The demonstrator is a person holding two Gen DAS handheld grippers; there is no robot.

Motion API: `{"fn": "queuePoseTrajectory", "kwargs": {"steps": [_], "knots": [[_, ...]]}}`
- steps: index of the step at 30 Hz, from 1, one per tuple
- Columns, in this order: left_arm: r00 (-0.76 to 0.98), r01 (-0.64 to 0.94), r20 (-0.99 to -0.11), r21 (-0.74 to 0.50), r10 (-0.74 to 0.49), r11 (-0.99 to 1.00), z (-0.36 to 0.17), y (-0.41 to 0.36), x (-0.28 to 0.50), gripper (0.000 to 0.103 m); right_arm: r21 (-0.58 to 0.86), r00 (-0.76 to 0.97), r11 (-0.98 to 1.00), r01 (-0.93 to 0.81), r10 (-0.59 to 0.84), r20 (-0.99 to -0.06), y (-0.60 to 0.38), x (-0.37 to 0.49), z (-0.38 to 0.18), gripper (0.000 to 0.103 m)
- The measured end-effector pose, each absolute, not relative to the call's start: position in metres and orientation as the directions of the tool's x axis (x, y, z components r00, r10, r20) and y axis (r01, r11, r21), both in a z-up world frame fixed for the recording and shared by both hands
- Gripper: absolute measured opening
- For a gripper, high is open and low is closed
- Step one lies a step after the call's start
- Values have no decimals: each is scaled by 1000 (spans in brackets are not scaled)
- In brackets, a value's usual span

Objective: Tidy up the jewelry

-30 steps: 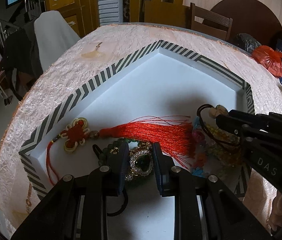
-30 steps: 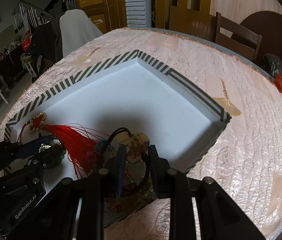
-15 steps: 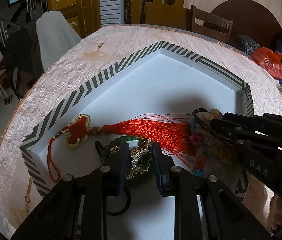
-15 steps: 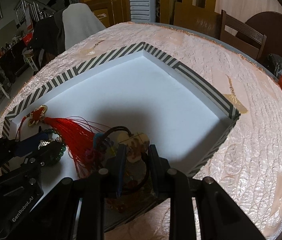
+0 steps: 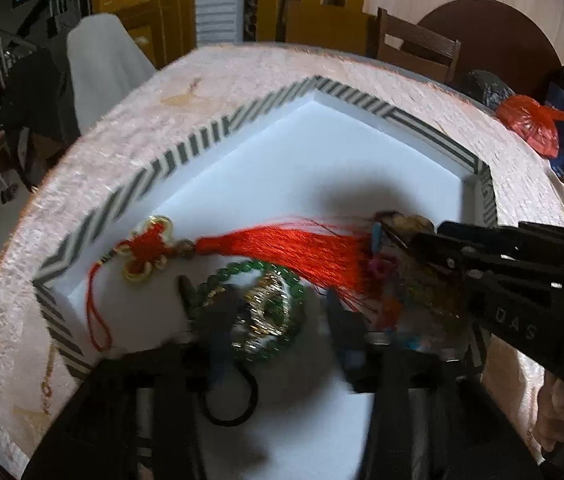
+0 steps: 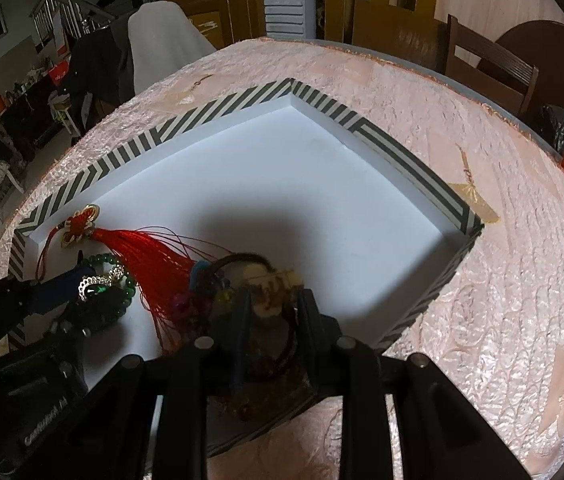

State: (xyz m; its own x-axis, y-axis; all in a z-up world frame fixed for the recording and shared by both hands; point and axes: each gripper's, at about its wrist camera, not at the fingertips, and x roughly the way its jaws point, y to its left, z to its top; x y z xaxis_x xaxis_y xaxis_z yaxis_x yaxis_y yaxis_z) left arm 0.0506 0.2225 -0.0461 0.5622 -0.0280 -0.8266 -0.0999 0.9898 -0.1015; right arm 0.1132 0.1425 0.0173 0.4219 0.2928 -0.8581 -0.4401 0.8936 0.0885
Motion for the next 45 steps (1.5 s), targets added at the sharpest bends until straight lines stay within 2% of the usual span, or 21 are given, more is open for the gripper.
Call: {"fn": "queuePoseTrajectory", "kwargs": {"steps": [1,4,6,12,18,20,23,25,28,29,33,36,39,45], "knots": [[556,-101,-831,-102,-29,990,-47,222,51,76,92,420,895,-437,293,-859,142,114,18,25],[543,-128,-839,-135,-44,983,-47,226,50,78,102,411,896,-431,295,-863,143,114,18,29],[534,-142,-845,-133,-38,981,-45,228,49,81,92,414,899,-427,285,-864,143,113,20,37],[550,-155,-835,-77,22,985,-31,226,36,95,104,440,898,-426,307,-844,137,107,38,41],[651,-144,-748,45,129,989,3,215,8,95,97,485,897,-430,320,-814,121,94,64,47],[686,-141,-717,38,125,989,16,214,-1,95,100,495,897,-431,327,-805,111,87,72,50],[705,-143,-699,26,120,989,27,210,-13,95,95,506,895,-436,330,-797,92,69,82,63],[715,-170,-681,53,160,984,31,205,-22,95,86,501,888,-452,333,-799,81,52,85,64],[696,-151,-714,-39,78,988,28,205,-27,95,74,488,877,-475,333,-807,64,28,85,69],[690,-146,-721,-54,63,988,27,203,-28,95,77,484,874,-480,336,-808,59,23,85,73],[698,-153,-713,-47,74,987,28,189,-39,95,97,472,860,-501,366,-802,34,-7,82,84],[675,-163,-736,-70,60,984,27,179,-47,96,147,465,845,-514,418,-780,18,-20,75,84],[648,-195,-752,-12,120,981,25,167,-51,97,166,455,861,-480,406,-793,11,-22,60,84],[638,-233,-749,32,178,972,32,154,-58,97,103,479,867,-487,364,-799,17,-26,56,84]]}}
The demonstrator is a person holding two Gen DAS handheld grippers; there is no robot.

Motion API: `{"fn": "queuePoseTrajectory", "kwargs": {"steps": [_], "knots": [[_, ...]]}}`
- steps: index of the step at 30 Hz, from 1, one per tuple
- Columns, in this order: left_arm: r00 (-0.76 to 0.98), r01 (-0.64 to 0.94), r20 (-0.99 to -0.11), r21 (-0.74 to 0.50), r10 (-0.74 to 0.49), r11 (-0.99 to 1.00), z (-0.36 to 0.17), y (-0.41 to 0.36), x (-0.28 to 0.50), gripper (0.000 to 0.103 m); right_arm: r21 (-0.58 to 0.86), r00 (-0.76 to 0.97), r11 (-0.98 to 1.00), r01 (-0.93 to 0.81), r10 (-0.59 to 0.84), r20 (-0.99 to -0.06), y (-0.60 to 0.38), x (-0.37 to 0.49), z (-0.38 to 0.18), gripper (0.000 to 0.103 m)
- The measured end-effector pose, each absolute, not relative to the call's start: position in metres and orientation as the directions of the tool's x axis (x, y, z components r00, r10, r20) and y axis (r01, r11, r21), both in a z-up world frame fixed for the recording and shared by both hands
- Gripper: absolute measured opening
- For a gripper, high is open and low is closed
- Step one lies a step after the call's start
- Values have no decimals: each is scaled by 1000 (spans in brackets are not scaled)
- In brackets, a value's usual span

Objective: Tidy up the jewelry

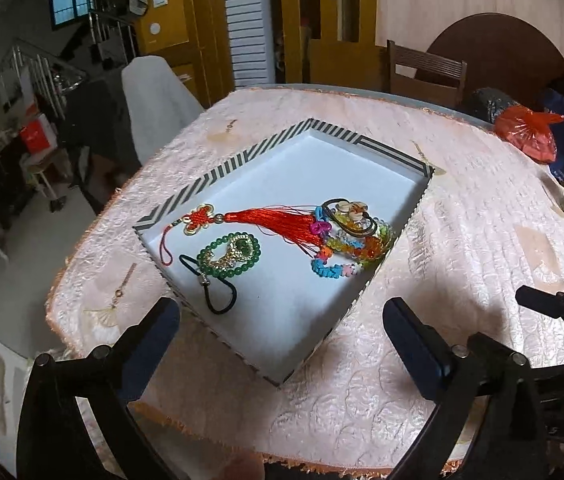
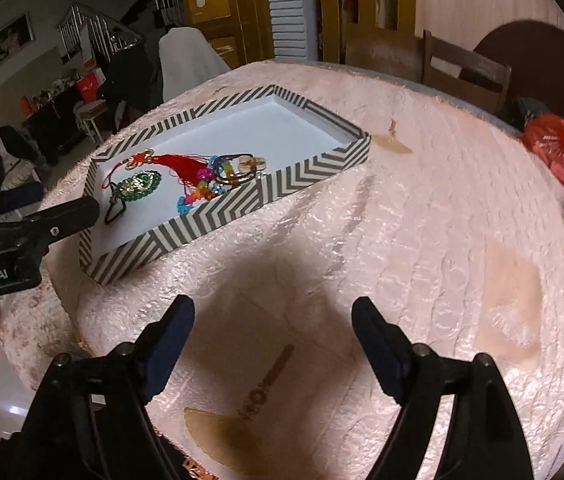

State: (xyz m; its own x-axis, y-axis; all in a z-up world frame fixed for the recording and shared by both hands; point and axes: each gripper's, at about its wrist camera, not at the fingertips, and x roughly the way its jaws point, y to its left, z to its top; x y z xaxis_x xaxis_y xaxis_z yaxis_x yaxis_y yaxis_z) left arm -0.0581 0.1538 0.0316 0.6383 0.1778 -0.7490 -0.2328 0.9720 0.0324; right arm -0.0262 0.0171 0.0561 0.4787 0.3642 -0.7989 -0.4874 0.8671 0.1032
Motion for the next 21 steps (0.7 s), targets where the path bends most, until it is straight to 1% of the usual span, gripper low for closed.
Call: {"fn": "queuePoseTrajectory", "kwargs": {"steps": [12,21], "knots": [[624,-267,-753,44,208,963,32,161,-61,97,93,485,876,-473,346,-803,18,-21,53,84],[622,-269,-756,42,207,962,33,162,-61,97,94,494,881,-464,345,-798,16,-21,54,84]]}}
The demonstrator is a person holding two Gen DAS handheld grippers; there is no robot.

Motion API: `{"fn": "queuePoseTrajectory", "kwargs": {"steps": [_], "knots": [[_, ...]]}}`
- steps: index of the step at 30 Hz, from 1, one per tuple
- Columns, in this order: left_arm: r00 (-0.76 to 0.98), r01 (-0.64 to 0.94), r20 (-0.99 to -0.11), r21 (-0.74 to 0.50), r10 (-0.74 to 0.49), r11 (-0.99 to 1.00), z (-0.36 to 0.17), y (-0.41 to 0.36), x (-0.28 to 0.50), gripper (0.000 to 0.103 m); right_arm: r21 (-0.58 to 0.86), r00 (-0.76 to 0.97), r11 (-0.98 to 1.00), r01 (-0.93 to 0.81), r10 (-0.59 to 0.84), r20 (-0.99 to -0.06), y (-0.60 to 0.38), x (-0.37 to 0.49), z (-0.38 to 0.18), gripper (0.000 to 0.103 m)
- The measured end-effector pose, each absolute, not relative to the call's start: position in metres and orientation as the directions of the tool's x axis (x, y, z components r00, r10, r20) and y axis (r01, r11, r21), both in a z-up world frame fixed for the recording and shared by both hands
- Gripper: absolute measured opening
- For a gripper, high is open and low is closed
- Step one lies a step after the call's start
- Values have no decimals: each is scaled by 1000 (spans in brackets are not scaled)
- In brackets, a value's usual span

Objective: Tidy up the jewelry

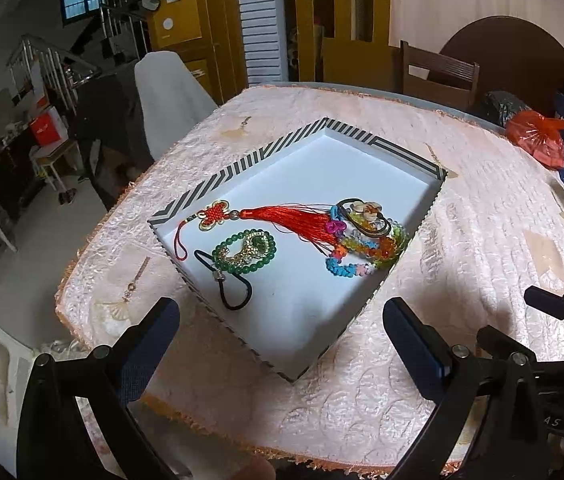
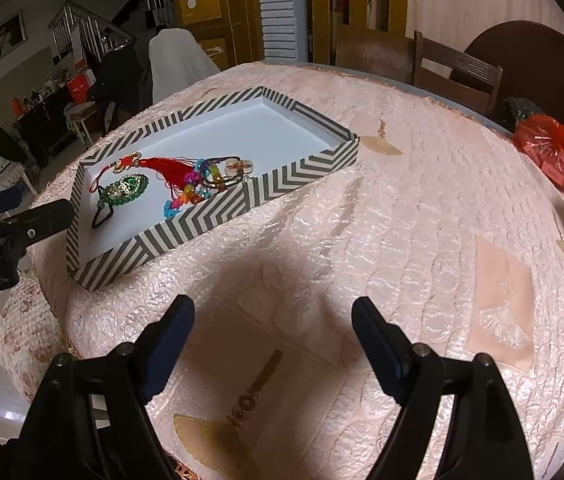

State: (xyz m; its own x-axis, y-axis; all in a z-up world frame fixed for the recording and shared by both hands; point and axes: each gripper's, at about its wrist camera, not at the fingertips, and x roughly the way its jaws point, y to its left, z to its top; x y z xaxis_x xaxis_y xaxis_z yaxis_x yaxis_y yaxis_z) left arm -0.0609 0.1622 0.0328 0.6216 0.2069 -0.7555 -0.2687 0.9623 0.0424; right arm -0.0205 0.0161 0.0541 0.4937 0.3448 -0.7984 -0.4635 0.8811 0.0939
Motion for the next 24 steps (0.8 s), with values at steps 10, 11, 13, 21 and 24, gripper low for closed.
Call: {"fn": "queuePoseTrajectory", "kwargs": {"steps": [10,11,13,21,24], "knots": [[613,-271,-761,50,213,961,30,162,-61,97,98,501,876,-472,359,-787,17,-22,59,84],[613,-273,-760,52,215,961,29,162,-61,97,104,500,876,-470,362,-787,17,-22,59,84],[612,-275,-760,52,217,960,29,163,-62,97,106,500,875,-473,366,-785,18,-23,59,84],[610,-281,-760,57,224,958,29,165,-63,97,96,504,871,-481,364,-783,21,-25,59,84],[605,-284,-765,54,223,957,28,167,-61,97,92,505,869,-486,365,-782,23,-24,60,84]]}}
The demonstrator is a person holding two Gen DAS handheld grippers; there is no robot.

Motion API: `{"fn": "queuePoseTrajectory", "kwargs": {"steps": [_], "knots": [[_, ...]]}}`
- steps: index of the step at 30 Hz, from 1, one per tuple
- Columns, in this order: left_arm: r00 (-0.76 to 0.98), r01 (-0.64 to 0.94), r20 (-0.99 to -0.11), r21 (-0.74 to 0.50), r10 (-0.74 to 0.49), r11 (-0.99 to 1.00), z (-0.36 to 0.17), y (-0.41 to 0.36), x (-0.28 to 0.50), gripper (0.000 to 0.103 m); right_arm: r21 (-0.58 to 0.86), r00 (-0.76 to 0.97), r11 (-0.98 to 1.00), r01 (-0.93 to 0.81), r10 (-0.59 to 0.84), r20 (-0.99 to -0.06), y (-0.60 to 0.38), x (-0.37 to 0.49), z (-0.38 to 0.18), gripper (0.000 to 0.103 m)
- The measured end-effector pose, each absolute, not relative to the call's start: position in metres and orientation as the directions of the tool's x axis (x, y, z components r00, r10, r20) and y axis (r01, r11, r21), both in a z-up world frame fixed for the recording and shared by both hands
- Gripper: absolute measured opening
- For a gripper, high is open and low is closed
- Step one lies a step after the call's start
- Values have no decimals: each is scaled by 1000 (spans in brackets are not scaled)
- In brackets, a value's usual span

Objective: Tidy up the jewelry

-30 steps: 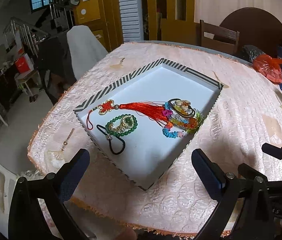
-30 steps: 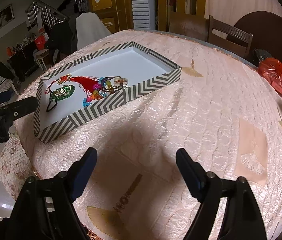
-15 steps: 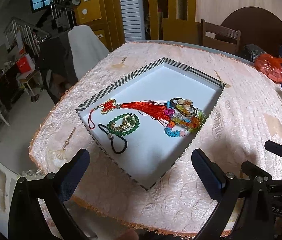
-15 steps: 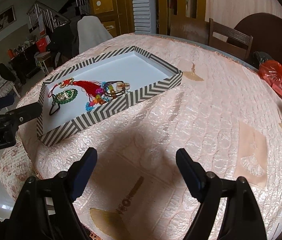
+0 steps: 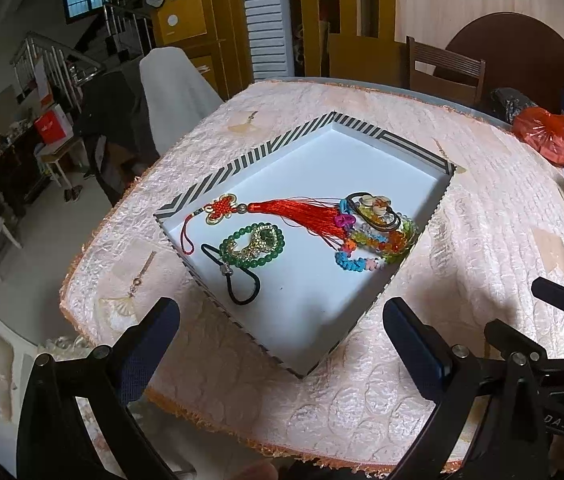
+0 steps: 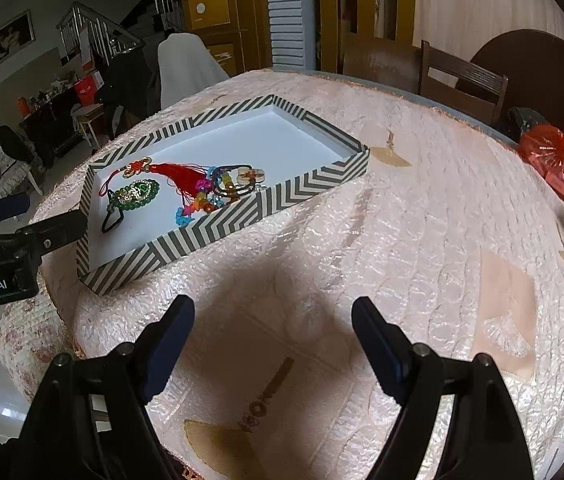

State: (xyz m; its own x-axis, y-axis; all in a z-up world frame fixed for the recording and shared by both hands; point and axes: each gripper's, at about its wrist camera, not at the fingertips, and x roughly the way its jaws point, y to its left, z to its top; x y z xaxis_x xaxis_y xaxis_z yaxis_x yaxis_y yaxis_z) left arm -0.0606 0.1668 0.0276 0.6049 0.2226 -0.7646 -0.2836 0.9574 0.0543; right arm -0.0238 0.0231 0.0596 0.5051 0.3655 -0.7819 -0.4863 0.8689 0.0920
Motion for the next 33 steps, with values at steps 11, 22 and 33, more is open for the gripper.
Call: {"fn": "queuePoseTrajectory", "kwargs": {"steps": [11,22,33], "knots": [[587,-278,-780,57,216,959,17,164,-50,97,97,499,867,-488,369,-784,23,-21,58,84],[573,-281,-791,58,216,958,9,165,-46,97,82,503,863,-498,365,-783,27,-22,58,84],[565,-276,-796,64,215,959,5,162,-40,97,95,500,866,-491,369,-783,25,-21,57,84]]}}
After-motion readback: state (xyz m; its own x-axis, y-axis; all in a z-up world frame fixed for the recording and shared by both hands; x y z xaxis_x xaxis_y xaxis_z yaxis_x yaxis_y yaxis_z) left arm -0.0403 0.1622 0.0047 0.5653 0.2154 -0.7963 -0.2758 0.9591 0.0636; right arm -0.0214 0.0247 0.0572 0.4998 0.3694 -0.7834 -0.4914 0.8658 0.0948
